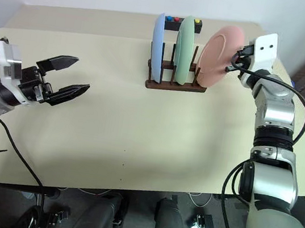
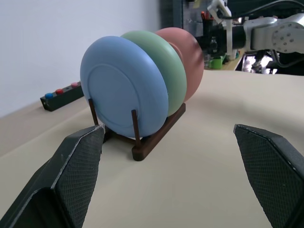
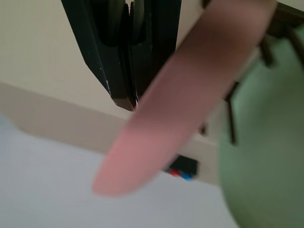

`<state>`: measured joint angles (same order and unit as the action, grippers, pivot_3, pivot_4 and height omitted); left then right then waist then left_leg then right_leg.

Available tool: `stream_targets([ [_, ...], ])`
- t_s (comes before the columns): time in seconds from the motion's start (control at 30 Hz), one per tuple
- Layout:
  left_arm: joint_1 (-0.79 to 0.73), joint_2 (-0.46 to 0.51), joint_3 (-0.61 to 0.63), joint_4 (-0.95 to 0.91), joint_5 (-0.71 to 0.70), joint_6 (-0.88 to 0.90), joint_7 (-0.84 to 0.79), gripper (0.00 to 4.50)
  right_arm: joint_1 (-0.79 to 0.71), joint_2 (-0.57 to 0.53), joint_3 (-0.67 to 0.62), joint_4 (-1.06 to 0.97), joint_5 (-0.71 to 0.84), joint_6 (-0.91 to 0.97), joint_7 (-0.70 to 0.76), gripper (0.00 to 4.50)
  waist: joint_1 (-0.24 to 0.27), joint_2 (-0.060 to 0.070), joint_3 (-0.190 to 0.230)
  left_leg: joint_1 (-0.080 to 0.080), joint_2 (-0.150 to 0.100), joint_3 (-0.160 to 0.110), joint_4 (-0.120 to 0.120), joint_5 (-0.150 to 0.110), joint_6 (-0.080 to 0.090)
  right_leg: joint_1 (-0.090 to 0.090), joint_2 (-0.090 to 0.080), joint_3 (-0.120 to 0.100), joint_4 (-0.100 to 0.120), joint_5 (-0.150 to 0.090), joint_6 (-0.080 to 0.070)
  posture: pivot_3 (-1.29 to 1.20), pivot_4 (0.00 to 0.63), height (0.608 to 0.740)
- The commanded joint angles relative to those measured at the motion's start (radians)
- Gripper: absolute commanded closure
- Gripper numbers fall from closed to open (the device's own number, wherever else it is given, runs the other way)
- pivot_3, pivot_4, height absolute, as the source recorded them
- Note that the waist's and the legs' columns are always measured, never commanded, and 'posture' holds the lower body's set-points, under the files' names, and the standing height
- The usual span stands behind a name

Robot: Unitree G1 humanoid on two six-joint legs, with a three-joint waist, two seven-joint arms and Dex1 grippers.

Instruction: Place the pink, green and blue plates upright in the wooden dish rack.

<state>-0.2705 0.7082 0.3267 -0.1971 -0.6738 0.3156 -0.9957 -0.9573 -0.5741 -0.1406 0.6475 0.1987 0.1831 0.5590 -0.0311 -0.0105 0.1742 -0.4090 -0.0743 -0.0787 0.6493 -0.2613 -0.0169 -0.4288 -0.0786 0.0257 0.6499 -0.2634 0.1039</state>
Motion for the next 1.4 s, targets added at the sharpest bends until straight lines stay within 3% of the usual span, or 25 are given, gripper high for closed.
stream_targets([
  [0.03,-0.003,0.0,0.012,-0.019,-0.002,-0.014,0.01,0.0,-0.032,-0.001,-0.048,-0.087,0.057,0.009,0.027,4.49,0.003,0.0,0.0,0.0,0.0,0.0,0.0,0.0,0.0,0.0,0.0,0.0,0.0,0.0,0.0,0.0,0.15,0.74],
  [0.33,-0.002,-0.003,0.009,-0.025,0.0,-0.011,0.016,0.0,-0.044,-0.009,-0.055,-0.068,0.034,0.0,-0.021,4.49,0.012,0.0,0.0,0.0,0.0,0.0,0.0,0.0,0.0,0.0,0.0,0.0,0.0,0.0,0.0,0.0,0.15,0.74],
  [0.5,-0.007,0.005,0.009,-0.017,0.006,-0.011,0.011,0.0,-0.062,0.0,-0.157,-0.115,0.157,0.005,-0.007,4.49,0.015,0.0,0.0,0.0,0.0,0.0,0.001,0.0,0.0,0.0,0.0,0.0,0.0,0.0,0.0,0.0,0.15,0.74],
  [0.6,-0.01,0.011,0.014,-0.007,0.004,-0.009,0.004,0.0,-0.041,0.013,-0.216,-0.257,0.342,0.101,0.13,4.49,0.015,0.0,0.0,0.0,0.0,0.0,0.0,0.0,0.0,0.0,0.0,0.0,0.0,0.0,0.0,0.0,0.15,0.74],
  [0.67,-0.01,0.014,0.016,0.005,0.008,-0.012,-0.002,0.0,0.0,0.009,-0.245,-0.407,0.507,0.206,0.248,3.97,0.015,0.0,0.0,0.0,0.0,0.0,0.0,0.0,0.001,0.0,0.0,0.0,0.0,0.0,0.0,0.0,0.15,0.74],
  [0.73,-0.01,0.018,0.021,0.015,0.009,-0.015,-0.01,0.0,0.047,-0.004,-0.225,-0.522,0.571,0.265,0.311,3.34,0.015,0.0,0.0,0.0,0.001,-0.001,0.0,-0.002,0.004,0.0,0.0,0.0,0.0,0.0,0.0,0.0,0.15,0.74],
  [0.9,0.008,0.03,0.035,0.016,0.027,-0.028,-0.007,0.0,0.207,-0.057,-0.085,-0.743,0.61,0.355,0.499,0.83,0.016,0.0,-0.001,0.0,0.001,-0.001,0.001,-0.003,0.006,0.001,0.0,-0.001,0.0,0.0,0.0,0.0,0.15,0.74],
  [0.97,0.024,0.026,0.052,0.009,0.008,-0.038,-0.021,0.0,0.273,-0.104,-0.013,-0.797,0.616,0.399,0.605,0.08,0.018,0.0,-0.001,0.0,0.0,-0.001,0.001,-0.004,0.006,0.001,0.0,-0.001,0.0,0.0,0.0,0.0,0.15,0.74],
  [1.1,0.054,0.036,0.059,-0.014,0.013,-0.039,-0.014,0.0,0.335,-0.17,0.07,-0.813,0.56,0.39,0.711,0.08,0.02,0.0,-0.001,0.0,0.0,-0.001,0.003,-0.004,0.007,0.002,-0.001,-0.001,0.0,0.0,0.0,0.0,0.15,0.74],
  [1.4,0.135,0.062,0.038,-0.063,0.001,0.006,-0.04,0.0,0.388,-0.157,0.067,-0.868,0.539,0.399,0.64,0.08,0.02,0.0,-0.001,0.0,0.0,-0.002,0.002,-0.004,0.007,0.002,-0.001,0.0,-0.001,0.0,0.0,0.0,0.15,0.74],
])
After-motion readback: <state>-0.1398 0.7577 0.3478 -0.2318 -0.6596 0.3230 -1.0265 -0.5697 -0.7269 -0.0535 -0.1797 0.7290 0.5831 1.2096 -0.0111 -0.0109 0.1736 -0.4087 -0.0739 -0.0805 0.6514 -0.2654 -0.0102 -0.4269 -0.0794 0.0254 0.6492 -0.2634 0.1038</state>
